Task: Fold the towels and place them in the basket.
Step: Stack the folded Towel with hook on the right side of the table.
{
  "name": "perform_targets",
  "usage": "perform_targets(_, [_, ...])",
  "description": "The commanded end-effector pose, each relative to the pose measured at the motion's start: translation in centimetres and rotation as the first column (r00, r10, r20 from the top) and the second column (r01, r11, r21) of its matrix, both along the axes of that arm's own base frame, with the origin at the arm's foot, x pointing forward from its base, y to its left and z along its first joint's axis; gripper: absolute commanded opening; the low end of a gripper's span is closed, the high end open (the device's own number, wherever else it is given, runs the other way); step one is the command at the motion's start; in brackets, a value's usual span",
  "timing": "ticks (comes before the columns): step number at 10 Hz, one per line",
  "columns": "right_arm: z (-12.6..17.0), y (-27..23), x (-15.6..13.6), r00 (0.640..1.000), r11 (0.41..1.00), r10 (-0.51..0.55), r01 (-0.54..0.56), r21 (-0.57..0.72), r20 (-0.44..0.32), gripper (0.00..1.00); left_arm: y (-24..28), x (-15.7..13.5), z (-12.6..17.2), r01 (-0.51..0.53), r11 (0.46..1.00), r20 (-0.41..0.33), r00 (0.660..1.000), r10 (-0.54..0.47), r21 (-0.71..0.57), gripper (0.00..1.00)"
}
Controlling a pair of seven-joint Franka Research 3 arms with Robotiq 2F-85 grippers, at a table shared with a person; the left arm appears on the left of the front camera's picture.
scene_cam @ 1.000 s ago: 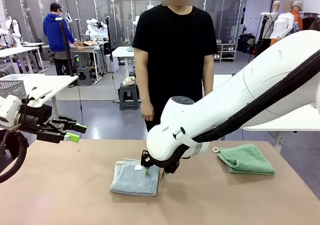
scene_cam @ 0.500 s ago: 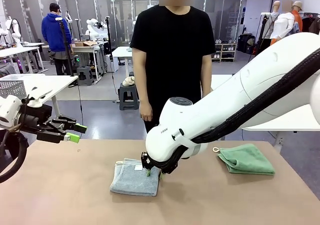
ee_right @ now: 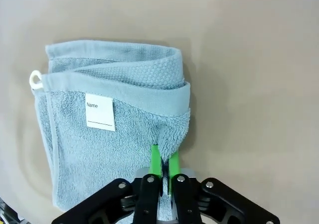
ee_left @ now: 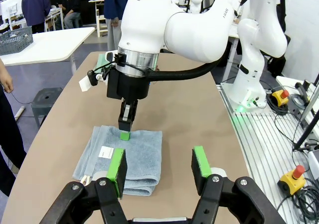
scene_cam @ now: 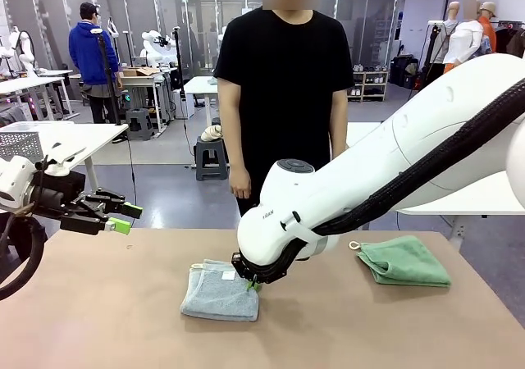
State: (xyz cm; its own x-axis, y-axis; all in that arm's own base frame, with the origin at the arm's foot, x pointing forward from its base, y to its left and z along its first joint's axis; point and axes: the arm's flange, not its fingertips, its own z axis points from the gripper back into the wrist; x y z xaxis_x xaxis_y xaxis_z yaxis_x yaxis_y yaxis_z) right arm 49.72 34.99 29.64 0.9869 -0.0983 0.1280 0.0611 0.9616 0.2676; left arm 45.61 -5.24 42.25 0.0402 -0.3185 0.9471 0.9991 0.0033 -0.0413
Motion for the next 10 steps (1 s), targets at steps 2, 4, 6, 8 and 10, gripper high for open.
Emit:
perform_targets(2, [-0.2,1.1,0.2,1.0,0.999,-0.011,0.011,-0.045,-0.003,0.0,0.0,0.0,0.2,-0.004,1.0,0.003,1.0,0.004,-0.012,0.67])
perform_targets(4, [0.0,0.0,0.0,1.0,1.0,0.003,-0.003,-0.003,0.0,0.0,0.0,0.0,0.2,-0.004,1.0,0.003,1.0,0.004,-0.012,0.67])
perform_targets(6, [0.0,0.0,0.0,1.0,1.0,0.003,-0.003,-0.003,0.0,0.0,0.0,0.0,0.2,-0.004,1.0,0.003,1.0,0.004,-0.012,0.67])
perform_targets(8, [0.0,0.0,0.0,1.0,1.0,0.006,-0.006,-0.005,0.001,0.05,0.0,0.0,0.2,-0.004,1.0,0.003,1.0,0.004,-0.012,0.67])
perform_targets(10, [2.9,-1.7,-1.3,0.997,0.996,0.071,-0.069,-0.054,0.042,0.04,0.0,0.0,0.2,-0.004,1.0,0.003,1.0,0.004,-0.012,0.67])
